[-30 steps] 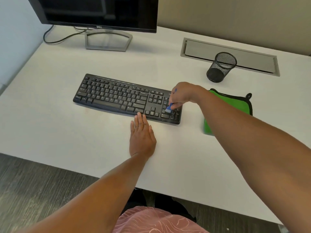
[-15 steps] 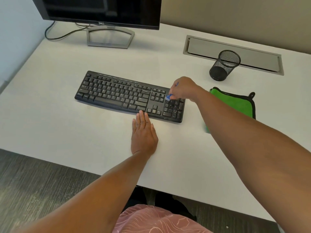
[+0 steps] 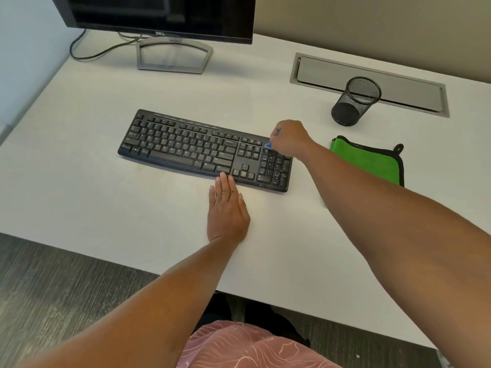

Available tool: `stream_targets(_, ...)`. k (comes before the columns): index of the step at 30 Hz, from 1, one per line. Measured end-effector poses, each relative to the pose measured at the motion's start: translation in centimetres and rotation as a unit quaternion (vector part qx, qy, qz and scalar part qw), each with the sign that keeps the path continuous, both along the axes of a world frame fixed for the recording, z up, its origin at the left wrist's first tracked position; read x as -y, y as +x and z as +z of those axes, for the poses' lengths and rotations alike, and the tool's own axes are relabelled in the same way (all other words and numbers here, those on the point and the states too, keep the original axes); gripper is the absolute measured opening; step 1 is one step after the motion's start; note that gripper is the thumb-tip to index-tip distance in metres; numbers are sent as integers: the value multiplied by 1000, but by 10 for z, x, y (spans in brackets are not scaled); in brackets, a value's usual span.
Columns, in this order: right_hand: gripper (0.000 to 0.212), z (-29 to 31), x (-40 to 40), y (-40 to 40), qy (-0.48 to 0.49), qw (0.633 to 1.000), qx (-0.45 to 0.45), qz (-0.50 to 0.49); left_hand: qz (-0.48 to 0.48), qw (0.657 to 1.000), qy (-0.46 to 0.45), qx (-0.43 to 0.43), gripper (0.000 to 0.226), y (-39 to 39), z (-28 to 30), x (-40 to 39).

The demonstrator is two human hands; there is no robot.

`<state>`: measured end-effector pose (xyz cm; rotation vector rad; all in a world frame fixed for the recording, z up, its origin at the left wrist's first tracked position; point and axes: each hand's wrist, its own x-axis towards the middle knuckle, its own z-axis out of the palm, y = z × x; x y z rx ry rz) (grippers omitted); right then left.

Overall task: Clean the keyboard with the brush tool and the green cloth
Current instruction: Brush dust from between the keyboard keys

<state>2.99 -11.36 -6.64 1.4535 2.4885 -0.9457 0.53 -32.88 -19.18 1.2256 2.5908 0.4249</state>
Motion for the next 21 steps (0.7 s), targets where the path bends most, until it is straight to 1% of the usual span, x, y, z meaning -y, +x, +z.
stream_targets(1,22,-1,0,1,-36,999,19,12,0,1000,0,0,65,0,0,0)
stream_targets(2,21,0,-1,2,-92,995,34,25,0,1000,1,-1,65,0,0,0)
stream_targets(3,22,3,-2,2,-151,988,33,26,0,1000,1,-2,65,0,0,-1)
stream_targets(4,23,4,-4,2,-182,983,28,20,1,1000,1,-1,65,0,0,-1)
stream_targets(5,23,5,-8,0,-175,984,22,14,0,1000,0,-1,65,0,0,-1)
stream_targets(6,22,4,-12,0,-142,990,13,6,0,1000,0,0,65,0,0,-1)
stream_targets(9,15,4,-14,-1,-6,1000,11,18,3,1000,3,1,64,0,0,0)
stream_targets(11,15,0,-10,-1,26,999,9,26,3,1000,4,1,62,0,-1,0)
stream_targets(13,14,-4,-8,0,-6,999,22,38,2,1000,3,1,61,0,-1,0)
stream_targets(16,19,0,-6,1,-163,984,37,61,4,1000,3,-2,63,-1,-1,-1)
stream_targets(17,19,2,-7,1,-181,981,29,62,4,1000,2,-4,64,-1,-1,0)
stream_targets(18,17,3,-9,-1,-163,985,21,61,3,1000,1,-5,64,0,-1,0)
stream_targets(20,8,4,-13,-3,-89,995,-15,42,5,1000,1,-4,63,0,-1,0)
stream_targets(21,8,3,-13,-5,-56,997,-35,26,5,1000,2,-4,62,0,-1,0)
